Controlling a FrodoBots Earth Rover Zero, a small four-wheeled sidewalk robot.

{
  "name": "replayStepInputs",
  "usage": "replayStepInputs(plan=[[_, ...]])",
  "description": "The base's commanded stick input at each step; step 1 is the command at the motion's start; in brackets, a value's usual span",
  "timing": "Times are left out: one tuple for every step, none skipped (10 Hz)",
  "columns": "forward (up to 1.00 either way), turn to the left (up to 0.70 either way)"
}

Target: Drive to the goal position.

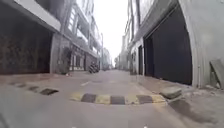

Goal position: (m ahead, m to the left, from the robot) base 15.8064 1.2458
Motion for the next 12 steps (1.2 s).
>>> replayStepInputs(plan=[[0.85, 0.00], [0.85, 0.00], [0.85, 0.00], [0.85, 0.00], [0.85, 0.00], [0.85, 0.00], [0.85, 0.00], [0.85, 0.00], [0.85, 0.00], [0.85, 0.00], [0.85, 0.00], [0.85, 0.00]])
